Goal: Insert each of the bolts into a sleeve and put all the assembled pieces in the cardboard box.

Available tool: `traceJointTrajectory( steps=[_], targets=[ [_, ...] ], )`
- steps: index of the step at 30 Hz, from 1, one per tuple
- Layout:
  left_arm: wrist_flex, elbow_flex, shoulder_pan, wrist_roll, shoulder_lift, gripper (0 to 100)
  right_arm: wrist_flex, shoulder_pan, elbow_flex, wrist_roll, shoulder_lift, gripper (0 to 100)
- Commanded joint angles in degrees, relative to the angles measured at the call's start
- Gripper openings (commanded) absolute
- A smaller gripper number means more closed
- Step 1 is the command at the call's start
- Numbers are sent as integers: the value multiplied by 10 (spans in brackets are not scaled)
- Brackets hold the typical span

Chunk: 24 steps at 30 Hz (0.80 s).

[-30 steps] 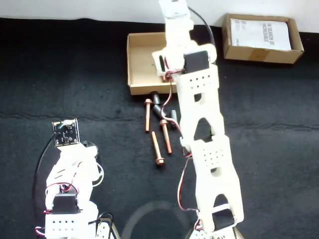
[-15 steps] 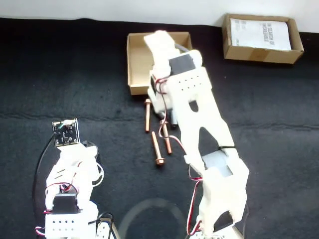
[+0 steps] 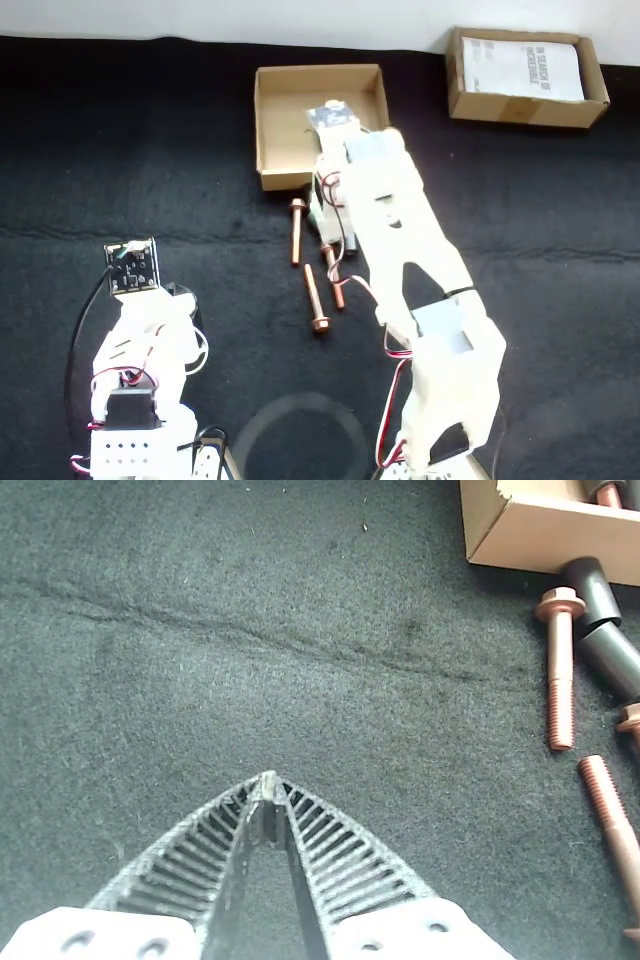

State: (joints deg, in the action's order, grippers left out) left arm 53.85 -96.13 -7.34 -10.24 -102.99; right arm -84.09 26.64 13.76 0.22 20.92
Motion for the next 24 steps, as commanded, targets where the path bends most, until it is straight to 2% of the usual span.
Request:
traceJointTrajectory(
  steps=[1,16,24],
  targets=[
    [-4,-11,-8,5,-1,13,38,-13,-21,3,-40,224],
    [-4,-11,-9,5,-1,13,164,-21,-108,5,-40,224],
    [-15,-11,-22,4,-1,13,214,-21,-105,6,-9,224]
  ],
)
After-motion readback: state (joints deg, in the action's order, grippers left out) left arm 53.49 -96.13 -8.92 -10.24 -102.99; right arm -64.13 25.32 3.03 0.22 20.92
